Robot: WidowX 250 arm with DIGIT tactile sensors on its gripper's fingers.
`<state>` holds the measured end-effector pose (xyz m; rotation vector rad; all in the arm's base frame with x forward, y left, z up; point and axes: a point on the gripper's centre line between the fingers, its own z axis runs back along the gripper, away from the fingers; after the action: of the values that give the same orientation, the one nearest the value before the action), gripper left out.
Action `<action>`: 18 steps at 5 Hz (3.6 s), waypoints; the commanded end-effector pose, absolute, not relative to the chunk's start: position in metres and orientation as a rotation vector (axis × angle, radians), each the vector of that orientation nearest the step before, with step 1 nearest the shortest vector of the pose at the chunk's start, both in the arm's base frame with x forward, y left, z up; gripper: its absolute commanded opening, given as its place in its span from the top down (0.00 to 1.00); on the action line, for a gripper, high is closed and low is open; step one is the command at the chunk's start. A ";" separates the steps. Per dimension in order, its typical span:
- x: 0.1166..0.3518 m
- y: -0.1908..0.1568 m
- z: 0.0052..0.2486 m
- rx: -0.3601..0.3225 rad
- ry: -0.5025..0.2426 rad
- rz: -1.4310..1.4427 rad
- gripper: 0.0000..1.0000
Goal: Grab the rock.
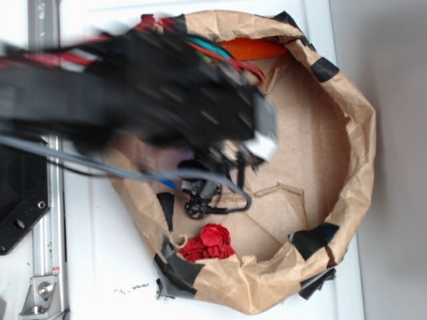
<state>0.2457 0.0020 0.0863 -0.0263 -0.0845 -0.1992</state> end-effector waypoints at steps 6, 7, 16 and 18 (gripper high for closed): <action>0.244 -0.004 0.075 -0.073 -0.001 -0.484 0.00; 0.241 -0.001 0.060 -0.008 0.012 -0.494 0.00; 0.260 0.022 0.077 0.003 -0.042 -0.362 1.00; 0.269 0.021 0.170 -0.113 -0.199 -0.098 1.00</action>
<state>0.2706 0.0130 0.1518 -0.1199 -0.1116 -0.1215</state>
